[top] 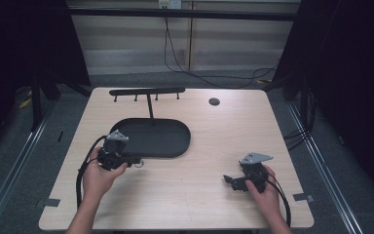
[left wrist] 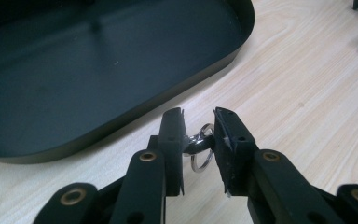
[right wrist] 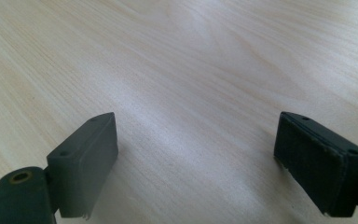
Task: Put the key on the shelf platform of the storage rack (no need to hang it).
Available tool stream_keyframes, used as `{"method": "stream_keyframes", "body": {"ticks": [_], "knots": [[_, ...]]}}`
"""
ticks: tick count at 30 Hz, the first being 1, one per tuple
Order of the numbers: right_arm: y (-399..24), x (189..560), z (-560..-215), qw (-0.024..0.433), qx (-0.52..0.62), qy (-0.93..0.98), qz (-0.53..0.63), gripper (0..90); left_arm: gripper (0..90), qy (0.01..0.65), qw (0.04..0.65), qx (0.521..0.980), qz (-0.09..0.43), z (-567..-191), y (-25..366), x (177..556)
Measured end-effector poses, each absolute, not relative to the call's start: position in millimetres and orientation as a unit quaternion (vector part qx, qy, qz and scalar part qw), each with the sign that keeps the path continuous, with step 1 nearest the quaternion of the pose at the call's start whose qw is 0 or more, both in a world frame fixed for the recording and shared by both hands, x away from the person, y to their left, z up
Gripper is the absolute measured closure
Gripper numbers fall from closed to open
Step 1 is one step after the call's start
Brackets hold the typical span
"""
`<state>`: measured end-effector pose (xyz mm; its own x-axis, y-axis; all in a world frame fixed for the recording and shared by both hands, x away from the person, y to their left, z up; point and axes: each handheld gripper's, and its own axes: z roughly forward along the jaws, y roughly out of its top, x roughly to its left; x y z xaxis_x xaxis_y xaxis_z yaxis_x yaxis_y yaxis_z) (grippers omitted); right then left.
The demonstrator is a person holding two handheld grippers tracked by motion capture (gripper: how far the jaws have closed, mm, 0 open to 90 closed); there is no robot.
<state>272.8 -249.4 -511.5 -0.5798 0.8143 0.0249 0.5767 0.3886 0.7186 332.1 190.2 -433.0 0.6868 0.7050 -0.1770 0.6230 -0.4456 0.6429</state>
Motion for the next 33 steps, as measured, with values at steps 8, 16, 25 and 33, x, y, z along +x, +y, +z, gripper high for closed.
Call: {"method": "stream_keyframes", "body": {"ticks": [8,16,25,33], "knots": [[-249,273,-512,0.169,0.426,0.816,0.352,13.0,73.5,0.39,0.349,0.85,0.058,-429,184,339],[-249,273,-512,0.169,0.426,0.816,0.352,13.0,73.5,0.39,0.347,0.851,0.059,-427,180,345],[-249,273,-512,0.169,0.426,0.816,0.352,13.0,73.5,0.392,0.343,0.852,0.059,-423,177,351],[-249,273,-512,0.169,0.426,0.816,0.352,13.0,73.5,0.395,0.34,0.851,0.057,-419,177,356]]}}
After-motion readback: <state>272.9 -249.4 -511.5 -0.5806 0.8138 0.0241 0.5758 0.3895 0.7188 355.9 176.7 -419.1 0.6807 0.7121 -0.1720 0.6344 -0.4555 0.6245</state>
